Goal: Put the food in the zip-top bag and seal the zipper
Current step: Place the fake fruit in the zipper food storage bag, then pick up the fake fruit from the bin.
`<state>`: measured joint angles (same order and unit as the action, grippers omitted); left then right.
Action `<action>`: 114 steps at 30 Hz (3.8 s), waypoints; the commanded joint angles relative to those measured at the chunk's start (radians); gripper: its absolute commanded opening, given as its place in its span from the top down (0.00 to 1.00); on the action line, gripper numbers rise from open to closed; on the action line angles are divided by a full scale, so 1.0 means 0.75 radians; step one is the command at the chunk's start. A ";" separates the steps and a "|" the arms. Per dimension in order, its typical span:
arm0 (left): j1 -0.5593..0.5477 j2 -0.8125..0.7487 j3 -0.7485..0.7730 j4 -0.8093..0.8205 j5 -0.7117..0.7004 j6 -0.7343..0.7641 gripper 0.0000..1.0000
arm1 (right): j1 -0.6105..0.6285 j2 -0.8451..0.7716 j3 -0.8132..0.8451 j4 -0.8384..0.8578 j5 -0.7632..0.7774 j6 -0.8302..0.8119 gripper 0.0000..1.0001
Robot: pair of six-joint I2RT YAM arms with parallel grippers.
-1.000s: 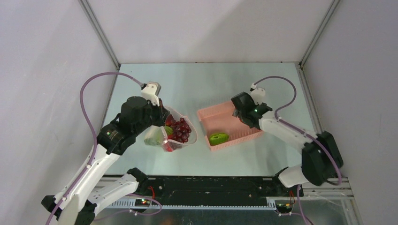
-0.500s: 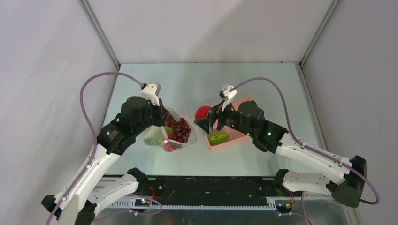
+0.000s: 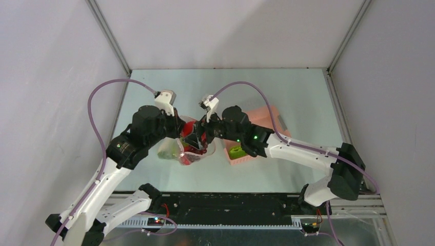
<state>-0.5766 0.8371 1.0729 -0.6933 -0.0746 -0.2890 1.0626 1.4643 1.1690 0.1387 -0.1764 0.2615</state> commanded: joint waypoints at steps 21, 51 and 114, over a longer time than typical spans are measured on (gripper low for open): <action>0.009 -0.050 -0.007 0.119 0.031 -0.014 1.00 | 0.098 0.136 0.258 -0.298 0.356 -0.011 0.08; 0.026 -0.052 0.000 0.116 0.030 -0.026 1.00 | 0.195 -0.070 0.114 -0.392 0.346 -0.023 0.33; 0.045 -0.010 0.007 0.092 -0.010 -0.026 1.00 | -0.452 0.395 0.118 -1.105 -0.069 -0.859 0.08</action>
<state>-0.5491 0.8326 1.0546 -0.6823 -0.0917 -0.3141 0.6785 1.7306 1.2064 -0.6292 -0.2951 -0.3313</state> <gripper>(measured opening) 0.006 0.927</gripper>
